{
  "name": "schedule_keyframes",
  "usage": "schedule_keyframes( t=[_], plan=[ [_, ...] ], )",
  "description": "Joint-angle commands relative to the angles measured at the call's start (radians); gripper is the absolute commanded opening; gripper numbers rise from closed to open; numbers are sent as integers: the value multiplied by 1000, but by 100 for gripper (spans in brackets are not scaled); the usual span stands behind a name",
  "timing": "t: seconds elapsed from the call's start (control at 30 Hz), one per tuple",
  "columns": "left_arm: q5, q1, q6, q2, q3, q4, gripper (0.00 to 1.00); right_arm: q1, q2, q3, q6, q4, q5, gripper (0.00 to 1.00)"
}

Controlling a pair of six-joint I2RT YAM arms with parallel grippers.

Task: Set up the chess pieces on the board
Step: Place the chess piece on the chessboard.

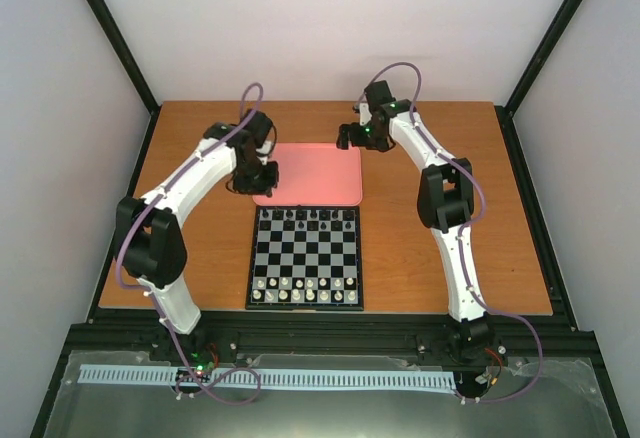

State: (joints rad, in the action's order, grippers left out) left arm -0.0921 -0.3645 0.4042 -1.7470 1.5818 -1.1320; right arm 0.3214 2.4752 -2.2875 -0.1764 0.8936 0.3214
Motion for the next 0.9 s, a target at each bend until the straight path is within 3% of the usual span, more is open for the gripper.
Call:
schedule_keyframes(
  t=[0.0,0.4,0.87],
  plan=[
    [-37,-64,47,11,-68,85,7,15,-6,2,4,0,-17,100],
    [-44,-103,85,11,-191,112,7,26,-20,20,11,2,-28,100],
    [-23,-105,81,-45,-235,115,7,27,-16,20,12,-1,-28,100]
  ],
)
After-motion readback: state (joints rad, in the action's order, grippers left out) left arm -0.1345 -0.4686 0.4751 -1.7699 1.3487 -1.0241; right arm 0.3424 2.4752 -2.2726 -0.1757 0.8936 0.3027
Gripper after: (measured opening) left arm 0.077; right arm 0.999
